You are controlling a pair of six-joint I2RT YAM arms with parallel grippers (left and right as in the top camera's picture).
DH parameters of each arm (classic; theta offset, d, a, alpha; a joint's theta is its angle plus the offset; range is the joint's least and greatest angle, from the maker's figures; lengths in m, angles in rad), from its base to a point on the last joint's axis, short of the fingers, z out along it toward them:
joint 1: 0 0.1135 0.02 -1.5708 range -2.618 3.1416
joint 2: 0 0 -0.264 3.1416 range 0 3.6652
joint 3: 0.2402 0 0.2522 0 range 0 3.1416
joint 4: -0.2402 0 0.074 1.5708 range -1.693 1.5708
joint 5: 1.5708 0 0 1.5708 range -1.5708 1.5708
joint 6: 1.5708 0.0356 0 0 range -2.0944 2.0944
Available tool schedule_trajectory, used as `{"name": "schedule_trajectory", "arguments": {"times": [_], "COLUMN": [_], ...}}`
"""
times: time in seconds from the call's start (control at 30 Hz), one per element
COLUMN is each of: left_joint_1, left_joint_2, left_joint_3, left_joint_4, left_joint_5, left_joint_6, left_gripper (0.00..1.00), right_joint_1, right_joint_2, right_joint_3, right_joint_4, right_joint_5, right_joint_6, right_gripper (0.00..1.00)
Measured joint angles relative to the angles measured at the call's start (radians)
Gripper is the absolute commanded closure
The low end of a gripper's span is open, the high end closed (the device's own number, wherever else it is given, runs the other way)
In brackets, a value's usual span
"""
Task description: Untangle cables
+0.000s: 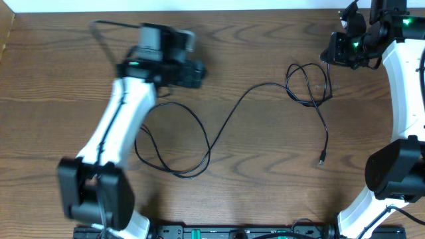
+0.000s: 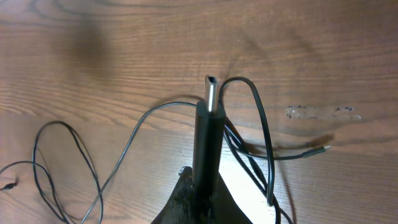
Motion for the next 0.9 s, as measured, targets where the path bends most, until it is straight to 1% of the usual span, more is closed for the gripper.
{"name": "schedule_trajectory", "arguments": {"times": [0.2,0.37,0.6,0.73,0.9], "left_joint_1": [-0.132,-0.208,-0.272,-0.291,-0.332], "left_joint_2": [0.119,0.203,0.319,0.354,0.393], "left_joint_3": [0.000,0.000,-0.001,-0.002,-0.002], "left_joint_4": [0.146,0.273,0.453,0.494,0.525], "left_joint_5": [0.009,0.000,-0.090,-0.108,-0.115], "left_joint_6": [0.004,0.004,0.017,0.040,0.110], "left_gripper": [0.19,0.19,0.19,0.20,0.22], "right_joint_1": [0.000,0.000,0.000,0.000,0.000], "right_joint_2": [0.000,0.000,0.000,0.000,0.000], "right_joint_3": [0.000,0.000,0.000,0.000,0.000], "right_joint_4": [-0.001,-0.002,-0.009,-0.010,-0.011], "right_joint_5": [-0.001,-0.002,-0.002,-0.002,-0.002], "right_joint_6": [0.000,-0.001,-0.003,-0.004,-0.004], "right_gripper": [0.99,0.99,0.99,0.99,0.99]}}
